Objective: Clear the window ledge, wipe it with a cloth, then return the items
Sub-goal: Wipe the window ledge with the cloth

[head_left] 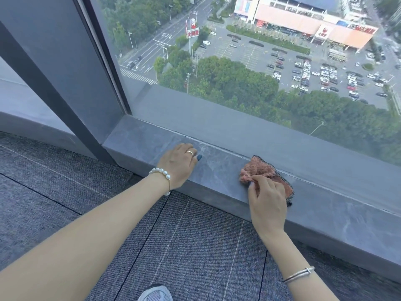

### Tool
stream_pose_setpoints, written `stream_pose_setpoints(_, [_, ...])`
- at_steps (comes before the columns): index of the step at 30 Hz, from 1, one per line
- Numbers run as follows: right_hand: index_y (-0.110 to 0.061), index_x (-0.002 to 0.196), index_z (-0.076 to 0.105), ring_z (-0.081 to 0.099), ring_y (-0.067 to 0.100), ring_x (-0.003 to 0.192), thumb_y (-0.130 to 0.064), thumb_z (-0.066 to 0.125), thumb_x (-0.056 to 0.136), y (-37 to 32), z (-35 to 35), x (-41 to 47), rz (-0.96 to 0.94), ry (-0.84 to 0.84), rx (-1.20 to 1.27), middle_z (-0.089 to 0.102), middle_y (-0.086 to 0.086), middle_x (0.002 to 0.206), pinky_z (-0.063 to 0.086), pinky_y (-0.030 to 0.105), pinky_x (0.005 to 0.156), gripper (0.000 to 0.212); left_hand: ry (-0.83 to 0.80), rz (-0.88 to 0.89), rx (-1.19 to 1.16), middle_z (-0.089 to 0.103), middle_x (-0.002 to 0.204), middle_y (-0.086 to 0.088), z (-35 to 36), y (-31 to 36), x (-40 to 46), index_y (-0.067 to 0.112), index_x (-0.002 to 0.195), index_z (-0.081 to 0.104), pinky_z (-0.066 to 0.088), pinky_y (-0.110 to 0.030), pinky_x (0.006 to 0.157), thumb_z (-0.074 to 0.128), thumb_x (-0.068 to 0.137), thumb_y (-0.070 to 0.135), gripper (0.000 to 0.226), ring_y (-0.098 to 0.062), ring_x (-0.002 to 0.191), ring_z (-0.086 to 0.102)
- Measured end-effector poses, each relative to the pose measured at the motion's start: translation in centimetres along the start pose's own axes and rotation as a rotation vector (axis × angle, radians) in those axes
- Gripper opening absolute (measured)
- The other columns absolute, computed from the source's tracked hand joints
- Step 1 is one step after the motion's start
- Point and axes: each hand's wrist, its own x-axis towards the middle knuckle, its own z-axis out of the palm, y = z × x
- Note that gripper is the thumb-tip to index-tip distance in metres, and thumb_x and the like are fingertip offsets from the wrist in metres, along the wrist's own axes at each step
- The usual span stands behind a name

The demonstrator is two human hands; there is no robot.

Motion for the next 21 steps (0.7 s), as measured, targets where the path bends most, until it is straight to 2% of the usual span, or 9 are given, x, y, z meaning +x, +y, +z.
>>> stream_pose_setpoints(10, [-0.015,0.095,0.068,0.052,0.025,0.103,-0.019,0.058,0.088,-5.1,3.2,1.7,-0.104,-0.01,0.093,0.069,0.001,0.094,0.036,0.035,0.079,0.013,0.015,-0.001,-0.009,0.045,0.142,-0.003,-0.1,1.5,0.4,0.011,0.131,0.049,0.032,-0.034,0.109,0.031,0.098,0.043,0.049,-0.019,0.135,0.036])
stream_pose_setpoints(16, [-0.016,0.091,0.067,0.052,0.024,0.103,-0.02,0.058,0.084,-7.3,4.1,0.7,-0.23,-0.064,0.149,0.069,-0.003,0.092,0.044,0.039,0.081,0.012,0.038,-0.01,-0.005,0.049,0.139,-0.005,-0.2,1.5,0.7,0.01,0.129,0.051,0.034,-0.036,0.107,0.035,0.097,0.04,0.046,-0.021,0.132,0.039])
stream_pose_setpoints(21, [-0.016,0.093,0.067,0.045,0.018,0.106,-0.021,0.056,0.085,-5.8,3.6,-0.4,-0.345,-0.092,0.161,0.071,-0.007,0.097,0.043,0.038,0.082,0.014,0.041,-0.014,-0.001,0.049,0.139,-0.005,-0.1,1.5,0.8,0.009,0.13,0.05,0.033,-0.035,0.108,0.034,0.098,0.037,0.045,-0.021,0.132,0.039])
